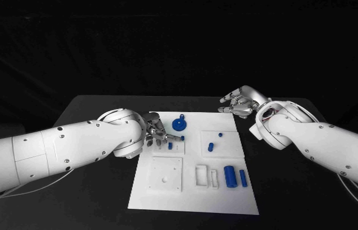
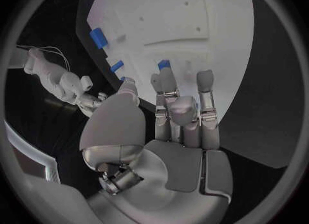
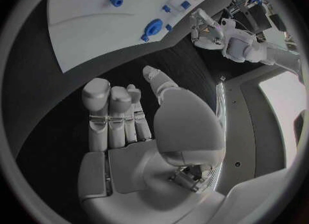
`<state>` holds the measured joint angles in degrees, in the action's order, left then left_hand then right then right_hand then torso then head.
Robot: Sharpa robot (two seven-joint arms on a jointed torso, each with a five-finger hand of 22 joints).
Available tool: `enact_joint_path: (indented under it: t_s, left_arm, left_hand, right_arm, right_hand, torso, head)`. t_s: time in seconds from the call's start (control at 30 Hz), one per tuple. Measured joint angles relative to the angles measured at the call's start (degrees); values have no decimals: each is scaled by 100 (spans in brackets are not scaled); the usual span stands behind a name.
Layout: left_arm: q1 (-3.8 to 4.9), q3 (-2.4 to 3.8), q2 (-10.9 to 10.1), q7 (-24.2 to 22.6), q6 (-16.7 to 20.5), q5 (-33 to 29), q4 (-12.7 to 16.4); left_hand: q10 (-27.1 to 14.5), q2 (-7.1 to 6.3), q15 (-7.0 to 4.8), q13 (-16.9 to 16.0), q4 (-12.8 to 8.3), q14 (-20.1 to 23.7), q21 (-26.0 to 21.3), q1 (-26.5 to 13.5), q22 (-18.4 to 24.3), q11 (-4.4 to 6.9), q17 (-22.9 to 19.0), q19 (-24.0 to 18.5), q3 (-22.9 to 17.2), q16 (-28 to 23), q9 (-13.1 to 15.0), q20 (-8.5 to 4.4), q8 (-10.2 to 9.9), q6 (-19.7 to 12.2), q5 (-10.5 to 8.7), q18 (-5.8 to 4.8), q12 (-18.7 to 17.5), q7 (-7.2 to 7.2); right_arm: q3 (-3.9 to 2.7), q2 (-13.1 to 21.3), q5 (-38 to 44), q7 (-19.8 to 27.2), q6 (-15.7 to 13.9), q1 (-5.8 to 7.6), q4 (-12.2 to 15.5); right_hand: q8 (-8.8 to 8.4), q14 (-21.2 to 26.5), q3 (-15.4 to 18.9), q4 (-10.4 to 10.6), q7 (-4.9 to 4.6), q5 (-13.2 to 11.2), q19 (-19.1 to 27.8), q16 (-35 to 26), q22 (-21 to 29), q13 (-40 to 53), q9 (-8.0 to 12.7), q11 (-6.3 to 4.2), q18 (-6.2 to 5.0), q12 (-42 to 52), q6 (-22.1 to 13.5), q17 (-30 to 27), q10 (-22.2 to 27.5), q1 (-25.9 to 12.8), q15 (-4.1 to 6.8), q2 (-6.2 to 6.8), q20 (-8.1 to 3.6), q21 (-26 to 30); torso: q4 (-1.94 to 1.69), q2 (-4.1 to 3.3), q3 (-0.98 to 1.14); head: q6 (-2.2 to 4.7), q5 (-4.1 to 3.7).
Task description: Assemble the parts on the task board
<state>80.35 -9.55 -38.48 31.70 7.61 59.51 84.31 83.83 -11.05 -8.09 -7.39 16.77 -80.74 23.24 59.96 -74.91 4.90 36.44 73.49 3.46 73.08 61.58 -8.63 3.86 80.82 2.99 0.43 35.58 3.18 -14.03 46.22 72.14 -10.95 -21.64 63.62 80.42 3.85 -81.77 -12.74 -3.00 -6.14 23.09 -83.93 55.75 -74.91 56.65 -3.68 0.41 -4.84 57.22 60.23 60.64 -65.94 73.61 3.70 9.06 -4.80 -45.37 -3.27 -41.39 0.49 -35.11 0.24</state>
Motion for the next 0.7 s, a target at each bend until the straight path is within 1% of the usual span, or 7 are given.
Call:
enact_joint_path:
  t_s: [0.1, 0.17, 0.33, 0.37, 0.43, 0.53, 0.7]
  left_arm:
    - [55, 120, -48, -25, 34, -96, -45]
    - [120, 159, -81, -39, 39, -186, -103]
    - [374, 236, -99, -55, 1, -483, -482]
    - [400, 240, -84, -57, -19, -527, -570]
    - [431, 243, -33, -61, -86, -615, -768]
    - [445, 243, 88, -74, -215, -712, -1054]
    - [463, 242, 396, -116, -477, -837, -1676]
  left_hand:
    - [21, 227, 43, 83, -45, 103, -87, 228, 0, -43, -448, -24, -125, -305, -367, 24, -9, -318, 16, 0, -267, -97]
    - [22, 365, 43, 74, -85, 103, -179, 366, 0, -84, -621, -31, -161, -436, -1039, 32, -9, -486, 95, 0, -406, -174]
    - [8, 724, 54, -28, -677, 114, -299, 580, 0, -136, -744, -30, 0, -502, -2389, 33, -9, -1014, 1023, 0, -615, -342]
    - [0, 861, 63, -48, -853, 123, -329, 586, -1, -144, -759, -7, 118, -502, -2821, 56, -9, -1073, 1193, 0, -625, -379]
    - [0, 981, 63, -69, -988, 123, -361, 569, -4, -144, -766, 2, 247, -502, -3170, 65, -9, -1073, 1283, 0, -643, -378]
    - [0, 1105, 63, -76, -1168, 123, -400, 624, -4, -144, -777, 6, 348, -502, -3436, 61, -9, -1073, 1429, 0, -673, -378]
    - [0, 1109, 63, -84, -1209, 123, -408, 619, -4, -144, -777, 23, 389, -502, -3543, 43, -9, -1072, 1431, 0, -674, -378]
  right_arm:
    - [0, 1, -2, 1, -2, -3, -11]
    - [0, 2, -3, 1, -3, -4, -14]
    - [0, 2, -10, 2, -7, -4, -23]
    - [0, 2, -11, 2, -7, -4, -24]
    - [0, 2, -14, 2, -8, -4, -25]
    - [-1, 2, -18, 2, -10, -4, -28]
    - [-1, -2, -24, 3, -13, -4, -31]
  right_hand:
    - [0, 0, 0, 0, 0, 0, 0, 0, 0, -8, 0, 0, 0, 0, 0, -11, 0, 0, 0, 0, 0, 25]
    - [0, 0, 0, 0, 0, 14, 0, 0, 0, -7, 0, 0, 0, 0, 0, -11, 0, 0, 0, 0, 0, 25]
    - [0, 0, 0, 0, 0, 27, 0, 0, 0, -13, 0, 0, 0, 0, 0, -10, 0, 0, 0, 0, 0, 24]
    - [0, 0, 0, 0, 0, 27, 0, 0, 0, -13, 0, 0, 0, 0, 0, -10, 0, 0, 0, 0, 0, 24]
    - [0, 0, 0, 0, 0, 27, 0, 0, 0, -13, 0, 0, 0, 0, 0, -10, 0, 0, 0, 0, 0, 24]
    - [0, 0, 0, 0, 0, 27, 0, 0, 0, -13, 0, 0, 0, 0, 0, -10, 0, 0, 0, 0, 0, 24]
    - [0, 0, 0, 0, 0, 27, 0, 0, 0, -13, 0, 0, 1, 0, 0, -10, 0, 0, 0, 0, 0, 24]
  torso:
    - [2, 0, 0]
    - [3, 1, 2]
    - [5, 1, 14]
    - [4, 1, 16]
    - [3, -2, 16]
    - [-1, -11, 15]
    - [-5, -28, 13]
  head:
    - [15, 5]
    - [21, 14]
    - [42, 26]
    - [46, 27]
    - [47, 31]
    - [48, 31]
    - [48, 26]
